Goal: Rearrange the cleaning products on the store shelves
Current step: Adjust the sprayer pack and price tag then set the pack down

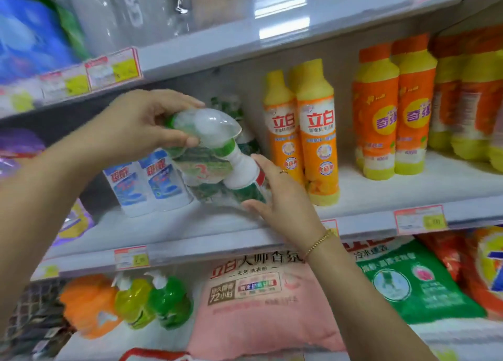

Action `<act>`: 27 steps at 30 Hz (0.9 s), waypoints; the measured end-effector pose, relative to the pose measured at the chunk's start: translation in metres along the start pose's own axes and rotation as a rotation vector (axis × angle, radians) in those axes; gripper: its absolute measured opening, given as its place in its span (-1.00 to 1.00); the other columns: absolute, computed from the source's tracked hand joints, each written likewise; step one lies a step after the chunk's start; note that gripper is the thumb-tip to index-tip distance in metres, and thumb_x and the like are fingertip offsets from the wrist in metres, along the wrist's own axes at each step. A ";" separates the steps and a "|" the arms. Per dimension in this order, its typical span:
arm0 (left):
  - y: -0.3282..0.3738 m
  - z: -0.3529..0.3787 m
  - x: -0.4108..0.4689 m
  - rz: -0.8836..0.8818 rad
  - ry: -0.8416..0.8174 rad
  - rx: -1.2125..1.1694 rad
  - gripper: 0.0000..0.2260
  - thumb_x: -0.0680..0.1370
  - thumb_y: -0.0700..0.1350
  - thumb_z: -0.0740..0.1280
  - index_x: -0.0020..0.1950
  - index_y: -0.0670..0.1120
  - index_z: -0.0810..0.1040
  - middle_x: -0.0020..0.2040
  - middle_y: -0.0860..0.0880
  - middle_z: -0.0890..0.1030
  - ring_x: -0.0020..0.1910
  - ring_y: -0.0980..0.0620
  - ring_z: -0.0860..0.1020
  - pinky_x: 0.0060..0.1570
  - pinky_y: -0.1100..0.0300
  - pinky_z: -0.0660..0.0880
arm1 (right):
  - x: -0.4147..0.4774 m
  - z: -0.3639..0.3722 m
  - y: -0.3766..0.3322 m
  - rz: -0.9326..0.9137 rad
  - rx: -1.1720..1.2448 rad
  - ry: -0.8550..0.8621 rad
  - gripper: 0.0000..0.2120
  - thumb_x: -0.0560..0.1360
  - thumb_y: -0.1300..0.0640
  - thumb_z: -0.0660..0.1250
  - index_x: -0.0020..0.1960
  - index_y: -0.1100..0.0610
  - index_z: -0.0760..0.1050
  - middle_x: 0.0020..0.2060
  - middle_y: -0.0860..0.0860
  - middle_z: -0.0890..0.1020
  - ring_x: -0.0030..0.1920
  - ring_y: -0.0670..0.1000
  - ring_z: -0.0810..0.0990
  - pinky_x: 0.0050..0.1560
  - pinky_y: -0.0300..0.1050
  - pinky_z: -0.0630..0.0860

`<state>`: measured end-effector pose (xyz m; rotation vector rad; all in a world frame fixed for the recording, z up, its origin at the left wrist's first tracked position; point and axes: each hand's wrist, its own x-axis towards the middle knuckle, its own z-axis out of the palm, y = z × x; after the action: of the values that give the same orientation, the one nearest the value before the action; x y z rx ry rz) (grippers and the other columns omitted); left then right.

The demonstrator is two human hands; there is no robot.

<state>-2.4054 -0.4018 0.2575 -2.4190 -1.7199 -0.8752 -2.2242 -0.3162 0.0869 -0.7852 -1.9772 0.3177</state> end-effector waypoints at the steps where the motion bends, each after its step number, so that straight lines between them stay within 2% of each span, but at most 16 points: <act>1: -0.006 0.002 0.003 -0.022 -0.010 0.040 -0.68 0.27 -0.01 0.47 -0.09 0.36 0.60 0.11 0.29 0.58 0.01 0.41 0.52 0.09 0.46 0.44 | 0.002 0.002 0.003 0.015 -0.018 -0.027 -0.22 0.38 -0.01 0.48 0.49 0.00 0.17 0.29 0.02 0.49 0.23 0.03 0.49 0.13 -0.25 0.36; 3: -0.019 0.008 0.010 -0.063 -0.011 0.063 -0.71 0.25 0.08 0.44 -0.08 0.37 0.59 0.13 0.24 0.59 0.02 0.33 0.55 0.16 0.34 0.46 | 0.008 0.004 0.010 0.041 -0.058 -0.084 -0.21 0.39 -0.04 0.47 0.49 -0.05 0.14 0.23 0.03 0.53 0.17 0.05 0.52 0.10 -0.13 0.46; 5: -0.028 0.018 0.016 -0.097 0.056 0.008 -0.64 0.26 0.08 0.45 0.05 0.19 0.59 0.08 0.13 0.63 -0.02 0.24 0.59 0.14 0.24 0.52 | 0.013 0.004 0.014 0.060 -0.079 -0.117 -0.20 0.40 -0.08 0.45 0.51 -0.08 0.09 0.20 0.02 0.55 0.15 0.03 0.52 0.10 -0.07 0.49; 7: -0.039 0.031 0.021 -0.127 0.217 -0.086 -0.55 0.30 0.01 0.49 0.17 0.06 0.53 0.09 0.08 0.61 -0.05 0.29 0.59 0.03 0.38 0.52 | 0.016 0.005 0.017 0.085 -0.065 -0.127 -0.18 0.42 -0.10 0.42 0.53 -0.07 0.05 0.22 0.01 0.56 0.17 0.02 0.52 0.12 -0.06 0.50; 8: -0.046 0.040 0.022 -0.153 0.321 -0.118 -0.49 0.33 -0.03 0.51 0.25 0.04 0.48 0.14 0.06 0.58 0.01 0.26 0.58 0.06 0.38 0.50 | 0.018 0.007 0.018 0.106 -0.060 -0.128 -0.17 0.43 -0.11 0.41 0.55 -0.05 0.03 0.24 0.01 0.55 0.19 0.02 0.52 0.13 -0.05 0.50; 10: -0.061 0.064 0.022 -0.255 0.425 -0.174 -0.35 0.33 -0.05 0.55 0.36 0.00 0.37 0.24 0.03 0.53 0.16 0.09 0.55 0.18 0.21 0.47 | 0.023 0.010 0.020 0.145 -0.046 -0.126 -0.19 0.46 -0.10 0.38 0.55 -0.01 0.01 0.25 0.01 0.55 0.19 0.03 0.52 0.13 -0.05 0.49; 13: -0.079 0.115 0.015 -0.492 0.318 -0.275 -0.31 0.28 -0.05 0.59 0.32 -0.08 0.36 0.17 0.02 0.57 0.15 0.00 0.55 0.17 0.07 0.48 | 0.033 0.014 0.021 0.175 -0.065 -0.152 -0.22 0.51 -0.07 0.34 0.56 -0.01 -0.05 0.25 0.04 0.55 0.18 0.05 0.54 0.07 -0.12 0.47; 16: -0.090 0.145 0.013 -0.614 0.293 -0.363 -0.51 0.32 0.00 0.57 0.17 -0.03 0.48 0.08 0.01 0.62 0.06 0.01 0.58 0.04 0.13 0.49 | 0.040 0.019 0.021 0.235 -0.178 -0.172 -0.26 0.55 -0.06 0.27 0.56 0.01 -0.11 0.20 0.10 0.57 0.13 0.10 0.56 0.00 -0.08 0.49; 18: -0.102 0.148 0.022 -0.642 0.316 -0.431 -0.59 0.33 -0.03 0.57 0.11 -0.03 0.54 0.03 -0.01 0.65 -0.01 0.02 0.61 0.01 0.15 0.50 | 0.039 0.028 0.022 0.252 -0.305 -0.126 -0.33 0.58 -0.01 0.23 0.55 0.05 -0.05 0.13 0.11 0.59 0.06 0.11 0.58 -0.10 -0.08 0.47; 19: -0.108 0.149 0.027 -0.655 0.324 -0.459 -0.57 0.31 -0.02 0.58 0.11 -0.05 0.56 0.04 -0.02 0.66 -0.01 0.01 0.62 0.05 0.11 0.53 | 0.036 0.032 0.023 0.242 -0.374 -0.096 -0.40 0.59 0.03 0.22 0.53 0.07 0.04 0.09 0.10 0.61 0.03 0.10 0.59 -0.17 -0.10 0.43; 22: -0.124 0.154 0.044 -0.664 0.353 -0.457 -0.42 0.23 0.06 0.61 0.17 -0.07 0.55 0.08 -0.06 0.66 0.04 -0.06 0.63 0.14 -0.06 0.55 | 0.029 0.036 0.024 0.205 -0.431 -0.016 -0.74 0.60 0.13 0.18 0.27 0.10 0.42 0.01 0.08 0.64 -0.02 0.09 0.60 -0.25 -0.16 0.32; 24: -0.132 0.159 0.053 -0.656 0.370 -0.444 -0.48 0.31 0.00 0.58 0.20 -0.08 0.52 0.13 -0.08 0.64 0.08 -0.07 0.61 0.15 -0.07 0.54 | 0.028 0.034 0.023 0.219 -0.423 0.011 -0.79 0.60 0.13 0.17 0.20 0.09 0.46 0.02 0.08 0.63 0.00 0.09 0.60 -0.25 -0.17 0.29; 27: -0.135 0.161 0.061 -0.656 0.375 -0.435 -0.51 0.39 -0.05 0.54 0.25 -0.11 0.49 0.14 -0.05 0.61 0.03 -0.01 0.57 0.07 0.10 0.51 | 0.027 0.035 0.023 0.202 -0.423 0.047 -0.78 0.60 0.15 0.16 0.21 0.08 0.44 0.02 0.07 0.64 0.00 0.10 0.60 -0.25 -0.16 0.29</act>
<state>-2.4442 -0.2411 0.1134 -1.6688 -2.3651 -1.7961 -2.2540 -0.2786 0.0757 -1.2545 -1.9479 -0.0082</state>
